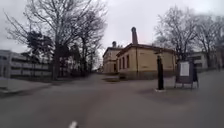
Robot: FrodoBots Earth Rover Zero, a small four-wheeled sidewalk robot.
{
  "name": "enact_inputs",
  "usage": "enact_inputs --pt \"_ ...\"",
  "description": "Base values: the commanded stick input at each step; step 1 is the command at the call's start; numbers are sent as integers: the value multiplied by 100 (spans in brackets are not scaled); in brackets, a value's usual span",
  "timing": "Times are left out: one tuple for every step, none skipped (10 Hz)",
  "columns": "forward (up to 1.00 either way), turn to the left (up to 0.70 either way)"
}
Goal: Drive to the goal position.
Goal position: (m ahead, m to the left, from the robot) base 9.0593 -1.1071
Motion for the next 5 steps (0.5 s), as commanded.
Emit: enact_inputs --pt "100 1" --pt "100 1" --pt "100 1" --pt "100 1" --pt "100 1"
